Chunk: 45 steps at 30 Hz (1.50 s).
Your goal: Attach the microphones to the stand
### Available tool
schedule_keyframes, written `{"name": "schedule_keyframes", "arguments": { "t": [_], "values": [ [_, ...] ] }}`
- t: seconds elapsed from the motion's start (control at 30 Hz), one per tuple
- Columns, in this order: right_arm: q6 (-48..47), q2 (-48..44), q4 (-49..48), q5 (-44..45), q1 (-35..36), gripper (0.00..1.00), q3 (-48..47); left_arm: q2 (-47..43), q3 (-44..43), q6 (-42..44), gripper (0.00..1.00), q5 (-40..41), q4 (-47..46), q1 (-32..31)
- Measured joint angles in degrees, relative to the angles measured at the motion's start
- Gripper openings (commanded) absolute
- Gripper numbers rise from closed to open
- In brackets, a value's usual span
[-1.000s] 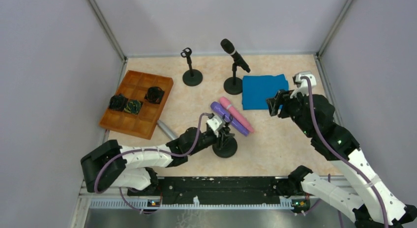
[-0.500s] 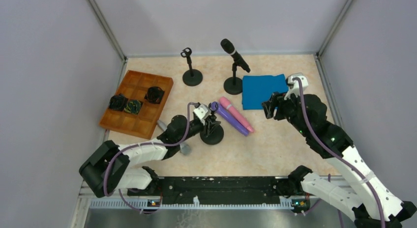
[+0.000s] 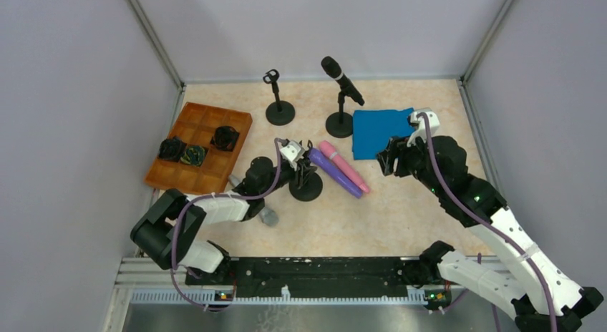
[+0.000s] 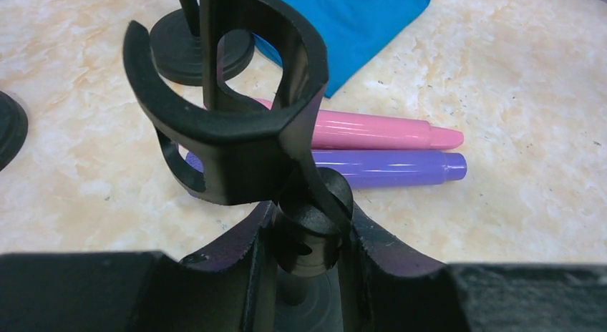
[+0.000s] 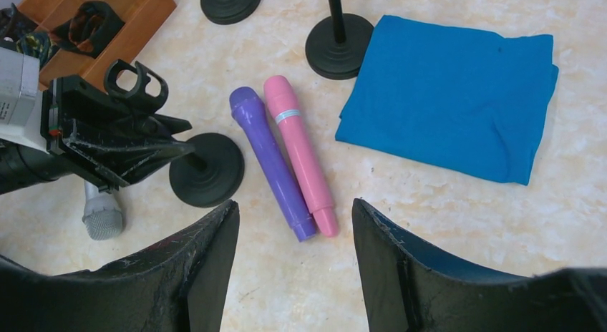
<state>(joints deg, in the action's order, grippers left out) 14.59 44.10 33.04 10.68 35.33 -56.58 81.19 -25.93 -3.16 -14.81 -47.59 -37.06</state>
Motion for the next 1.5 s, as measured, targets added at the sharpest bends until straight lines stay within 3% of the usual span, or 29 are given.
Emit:
{"name": "schedule_keyframes", "arguments": {
  "t": [0.1,0.23,0.3,0.47,0.63,1.0,1.3,1.5],
  "values": [
    [0.0,0.3,-0.1,-0.2,0.0,0.59,0.2,0.9,-0.4,0.6,0.00,-0.4,-0.6,0.3],
    [0.0,0.4,0.1,-0.3,0.0,0.59,0.4,1.8,-0.5,1.2,0.42,-0.8,-2.0,0.7],
    [0.0,0.5,0.1,-0.3,0.0,0.59,0.4,2.0,-0.5,1.1,0.57,-0.8,-2.3,0.9],
    [-0.1,0.7,-0.2,-0.5,0.0,0.59,0.7,1.7,-0.5,0.3,0.75,0.0,-3.4,1.0],
    [-0.5,1.2,-0.3,-0.8,0.0,0.59,0.7,-1.6,-0.4,-0.5,0.81,0.8,-1.4,1.1],
    [-0.7,2.0,-0.9,-1.6,0.0,0.59,1.9,-16.0,6.5,-3.5,0.84,0.8,6.4,1.1],
    [-1.1,2.3,-2.3,-1.7,0.0,0.59,3.1,-33.7,10.0,-12.2,0.84,2.8,22.1,1.1],
    [-1.1,2.5,-3.2,-1.8,0.0,0.59,3.8,-41.5,9.4,-23.3,0.85,13.7,38.9,1.0]
  ]
}}
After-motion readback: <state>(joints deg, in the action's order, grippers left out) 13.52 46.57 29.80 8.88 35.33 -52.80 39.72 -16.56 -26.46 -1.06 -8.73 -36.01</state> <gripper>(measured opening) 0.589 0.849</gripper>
